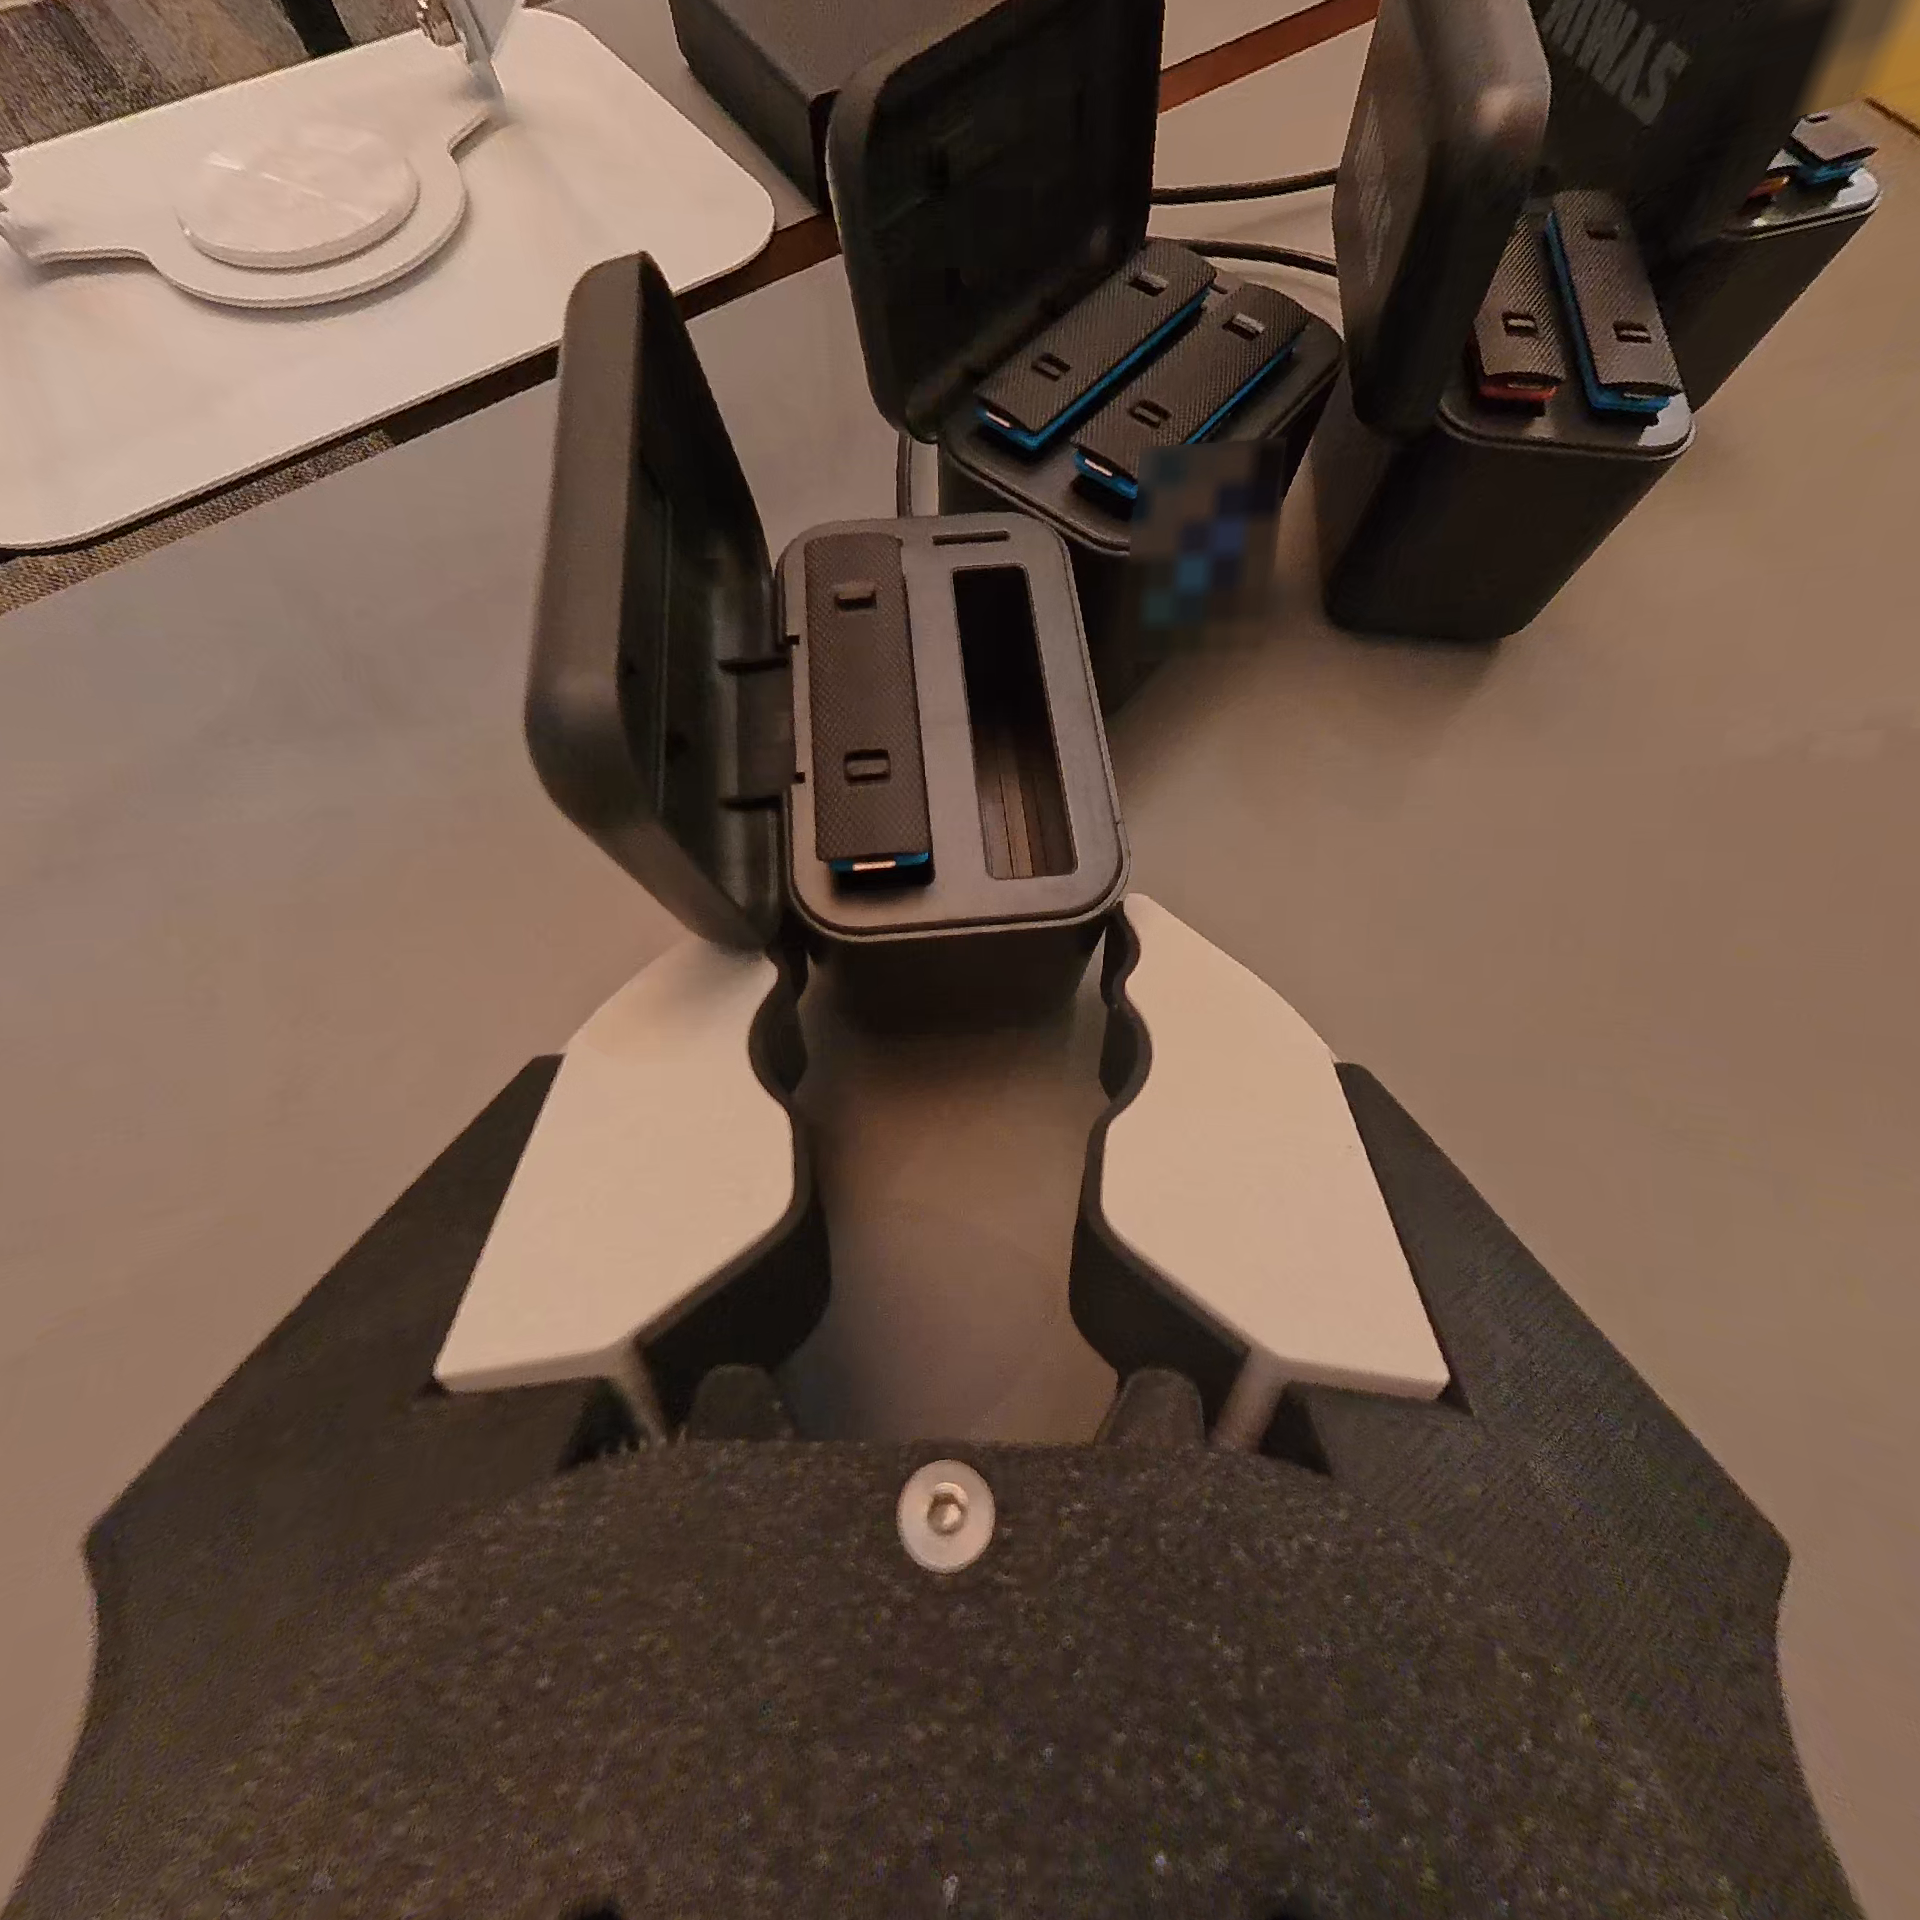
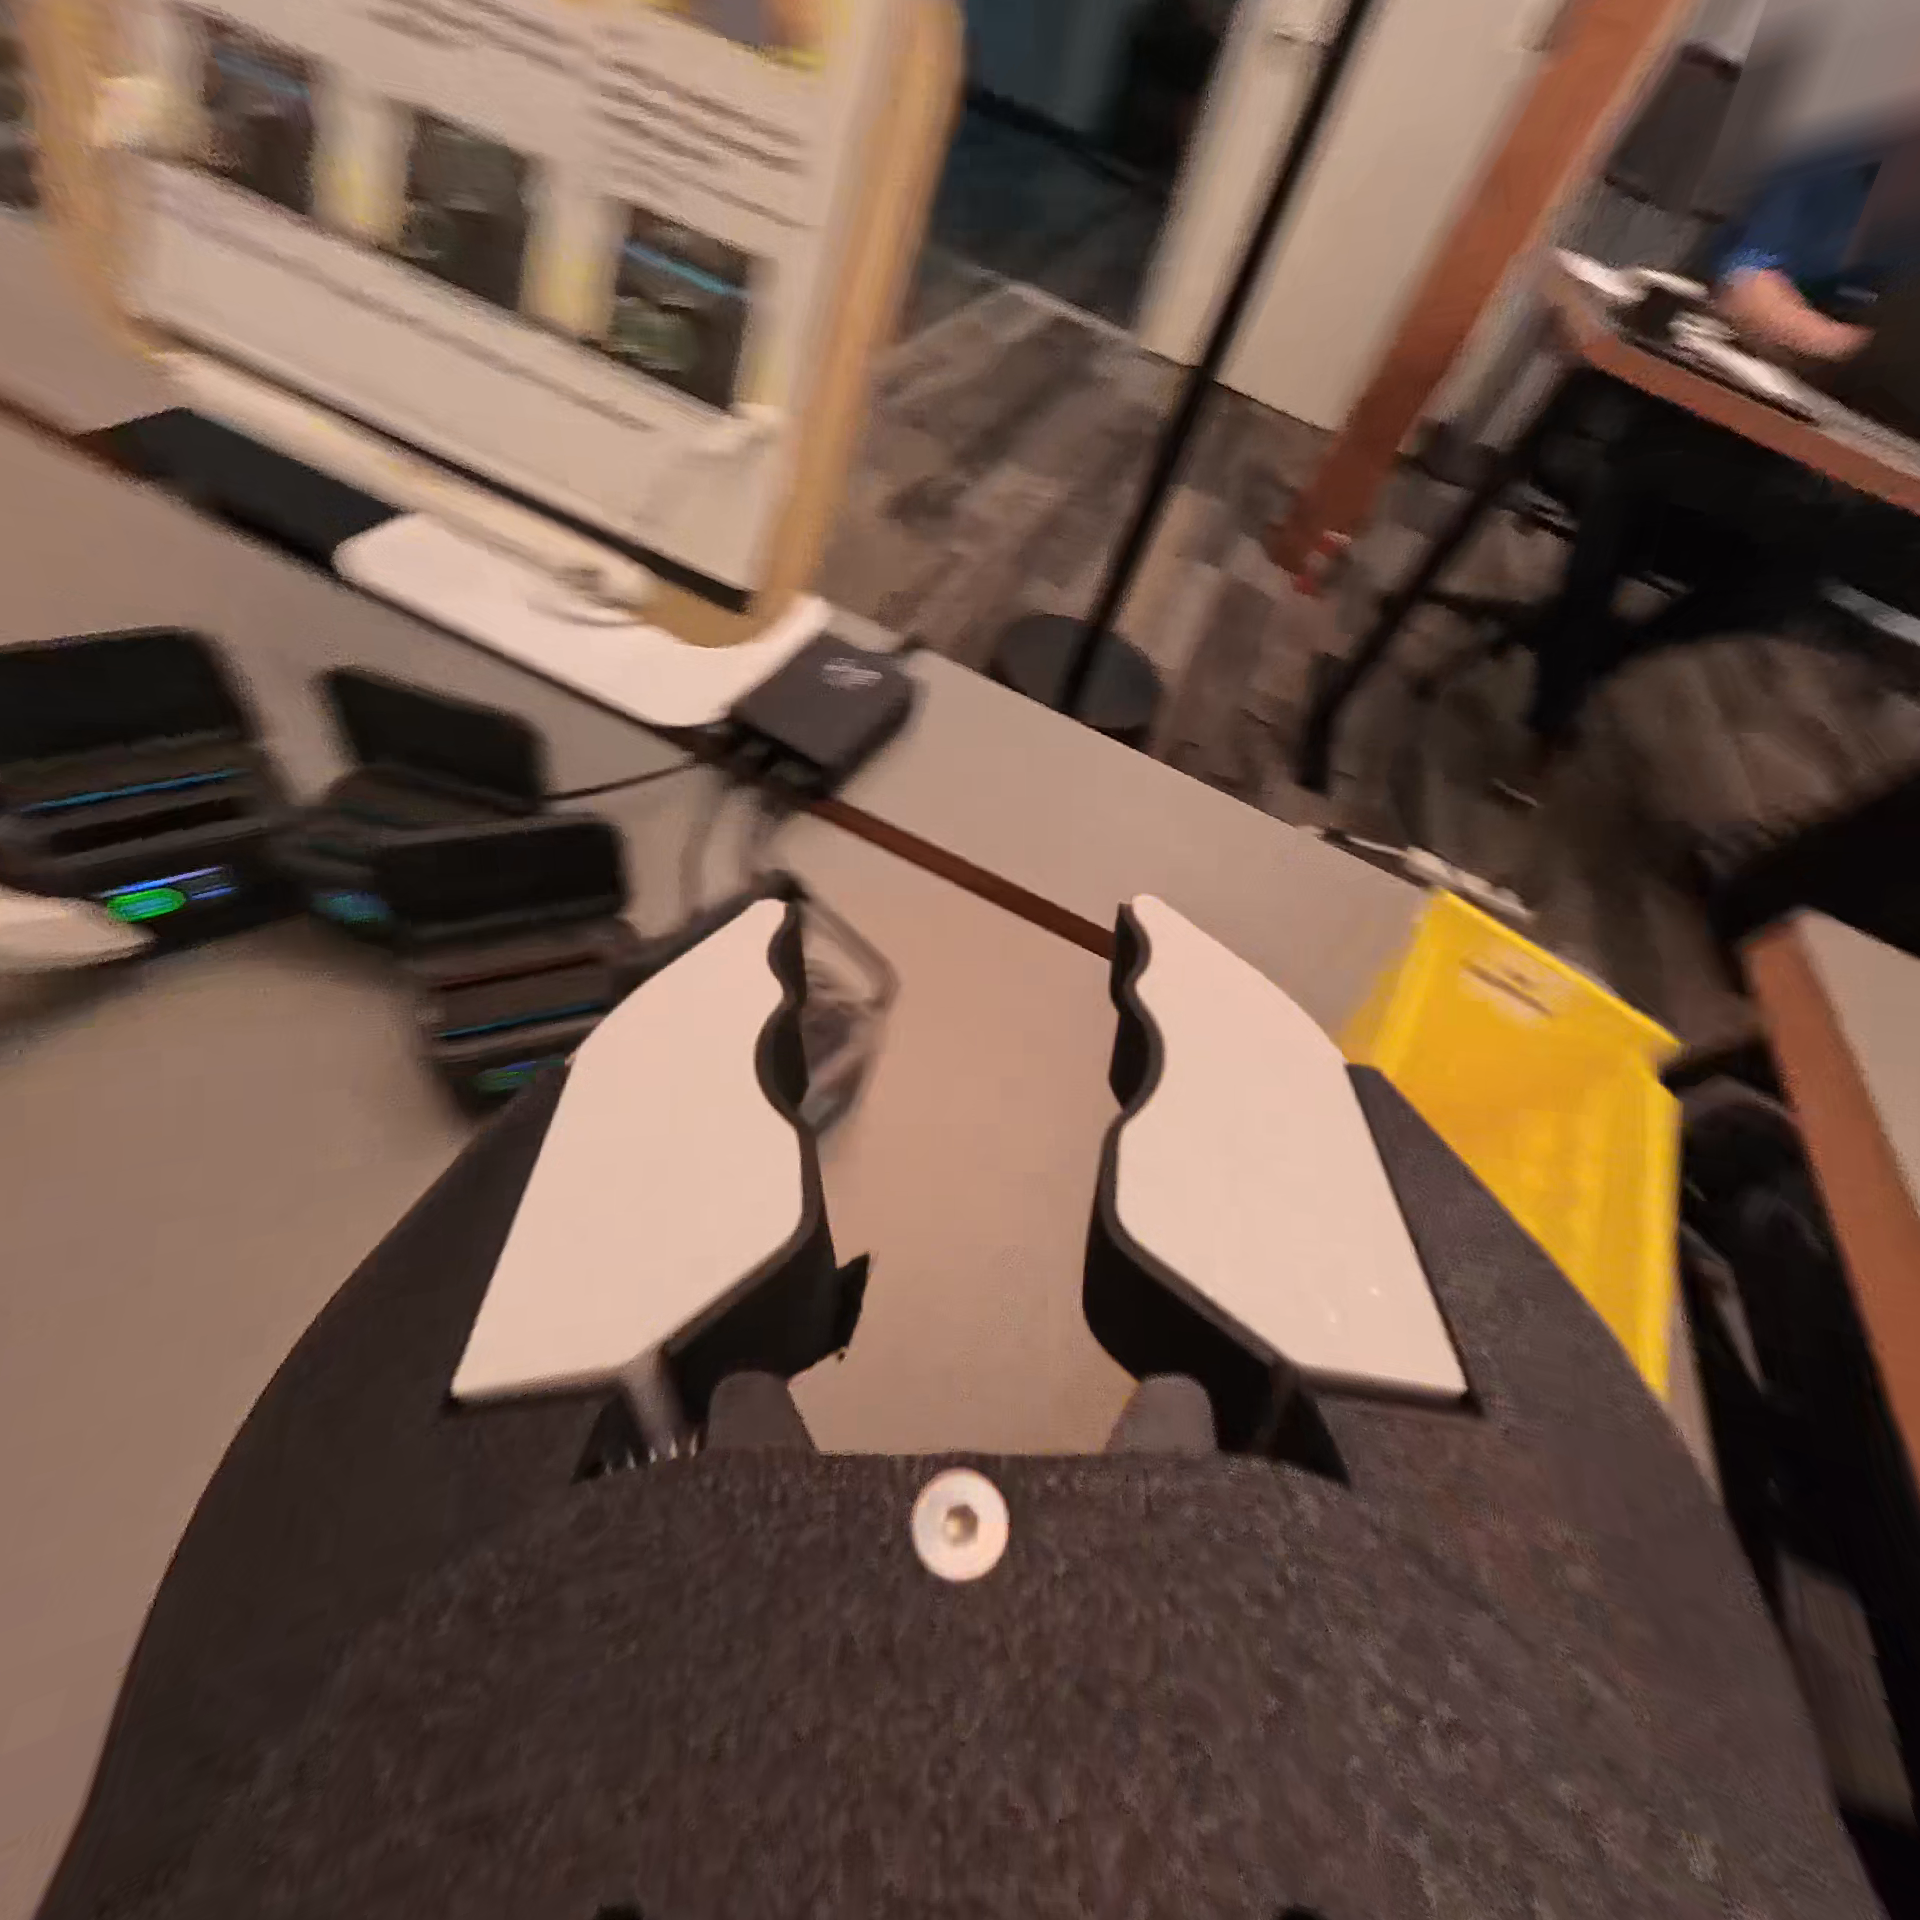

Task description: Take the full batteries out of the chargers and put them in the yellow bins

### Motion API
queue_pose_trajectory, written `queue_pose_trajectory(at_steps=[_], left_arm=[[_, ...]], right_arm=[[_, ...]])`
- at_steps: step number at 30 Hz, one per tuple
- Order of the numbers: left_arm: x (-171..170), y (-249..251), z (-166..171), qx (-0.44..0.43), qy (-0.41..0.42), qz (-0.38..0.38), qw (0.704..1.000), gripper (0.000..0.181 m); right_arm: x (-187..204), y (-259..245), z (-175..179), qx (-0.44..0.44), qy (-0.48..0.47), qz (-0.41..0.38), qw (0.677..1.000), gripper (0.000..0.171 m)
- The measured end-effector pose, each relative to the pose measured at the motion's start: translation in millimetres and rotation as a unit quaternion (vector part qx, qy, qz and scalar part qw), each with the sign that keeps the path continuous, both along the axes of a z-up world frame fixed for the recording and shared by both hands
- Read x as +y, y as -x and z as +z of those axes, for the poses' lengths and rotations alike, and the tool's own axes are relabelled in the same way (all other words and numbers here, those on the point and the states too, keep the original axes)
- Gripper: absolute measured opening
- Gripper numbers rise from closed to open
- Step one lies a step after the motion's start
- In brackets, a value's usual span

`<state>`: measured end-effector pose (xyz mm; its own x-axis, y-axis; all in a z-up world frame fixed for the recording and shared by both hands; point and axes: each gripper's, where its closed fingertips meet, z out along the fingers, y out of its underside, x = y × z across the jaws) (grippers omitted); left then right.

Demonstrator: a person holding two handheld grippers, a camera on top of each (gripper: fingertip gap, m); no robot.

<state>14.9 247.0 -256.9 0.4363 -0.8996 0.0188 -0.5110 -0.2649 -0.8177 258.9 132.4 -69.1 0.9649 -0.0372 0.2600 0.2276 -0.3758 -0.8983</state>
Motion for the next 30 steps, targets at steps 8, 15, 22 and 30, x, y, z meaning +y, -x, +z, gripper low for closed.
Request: queue_pose_trajectory(at_steps=[8, 15, 22, 30], left_arm=[[1, 2, 0, -0.002, 0.008, -0.008, 1.000, 0.054], [4, 5, 0, 0.000, 0.003, -0.016, 1.000, 0.054], [4, 8, -1, 0.013, -0.018, -0.080, 0.997, 0.052], [5, 9, -2, 0.014, -0.020, -0.100, 0.995, 0.051]], right_arm=[[64, 167, -47, -0.003, 0.159, 0.231, 0.960, 0.060], [106, 229, -105, -0.147, 0.275, 0.390, 0.867, 0.056], [130, 243, -136, -0.302, 0.293, 0.506, 0.753, 0.035], [140, 238, -151, -0.349, 0.340, 0.557, 0.673, 0.025]])
